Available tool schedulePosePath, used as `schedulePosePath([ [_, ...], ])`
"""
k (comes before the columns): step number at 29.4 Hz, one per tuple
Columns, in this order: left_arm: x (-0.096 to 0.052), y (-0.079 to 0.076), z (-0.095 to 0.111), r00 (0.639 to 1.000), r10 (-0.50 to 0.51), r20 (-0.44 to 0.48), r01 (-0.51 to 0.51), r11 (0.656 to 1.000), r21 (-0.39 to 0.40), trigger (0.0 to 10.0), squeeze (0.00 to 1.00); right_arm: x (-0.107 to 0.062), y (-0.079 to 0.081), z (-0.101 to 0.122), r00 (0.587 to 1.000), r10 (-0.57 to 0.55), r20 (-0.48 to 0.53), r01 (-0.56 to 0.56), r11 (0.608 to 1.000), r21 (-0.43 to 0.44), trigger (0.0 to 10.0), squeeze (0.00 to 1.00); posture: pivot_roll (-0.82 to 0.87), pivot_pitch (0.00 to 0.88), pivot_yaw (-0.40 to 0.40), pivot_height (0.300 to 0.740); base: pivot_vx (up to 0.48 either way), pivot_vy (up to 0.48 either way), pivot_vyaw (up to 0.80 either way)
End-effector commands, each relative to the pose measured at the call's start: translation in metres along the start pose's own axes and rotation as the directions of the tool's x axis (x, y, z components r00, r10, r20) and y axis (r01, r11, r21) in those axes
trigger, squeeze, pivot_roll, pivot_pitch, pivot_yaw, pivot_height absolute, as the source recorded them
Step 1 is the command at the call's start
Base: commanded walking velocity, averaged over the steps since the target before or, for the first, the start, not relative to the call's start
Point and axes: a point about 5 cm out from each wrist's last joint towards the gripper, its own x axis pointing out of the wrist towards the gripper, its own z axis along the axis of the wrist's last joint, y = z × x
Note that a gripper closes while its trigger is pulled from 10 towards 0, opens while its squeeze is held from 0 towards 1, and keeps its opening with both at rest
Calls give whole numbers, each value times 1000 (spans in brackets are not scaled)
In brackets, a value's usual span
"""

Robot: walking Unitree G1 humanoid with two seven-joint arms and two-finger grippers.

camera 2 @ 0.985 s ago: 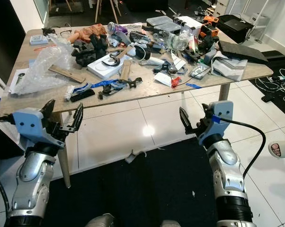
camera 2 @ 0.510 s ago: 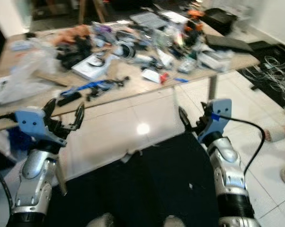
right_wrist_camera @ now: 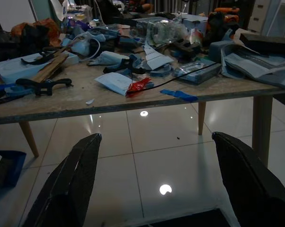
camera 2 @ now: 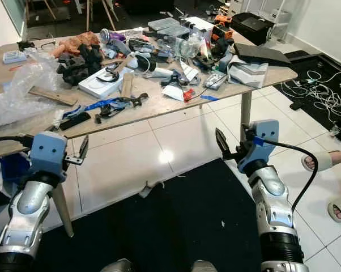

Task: Picking trash to rubbish bin

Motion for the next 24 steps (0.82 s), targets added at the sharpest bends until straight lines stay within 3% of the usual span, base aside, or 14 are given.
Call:
schedulePosePath([
  [1, -2, -8, -4, 999, -53, -9, 52, 998, -38, 10000, 0, -1, -1, -2, 1000, -4, -9, 3, 1000, -7, 10000, 0, 5, 0, 8, 740, 0, 0, 0],
  [16, -2, -13, 5, 993, -82, 80, 92, 986, -139, 10000, 0, -1, -7, 0, 1000, -19, -5, 18, 1000, -15, 10000, 0, 1, 0, 5, 740, 0, 0, 0],
  [24, -2, -12, 5, 993, -81, 91, 95, 983, -160, 10000, 0, -1, -7, -1, 1000, -11, -5, 11, 1000, -7, 10000, 0, 1, 0, 5, 740, 255, 0, 0],
])
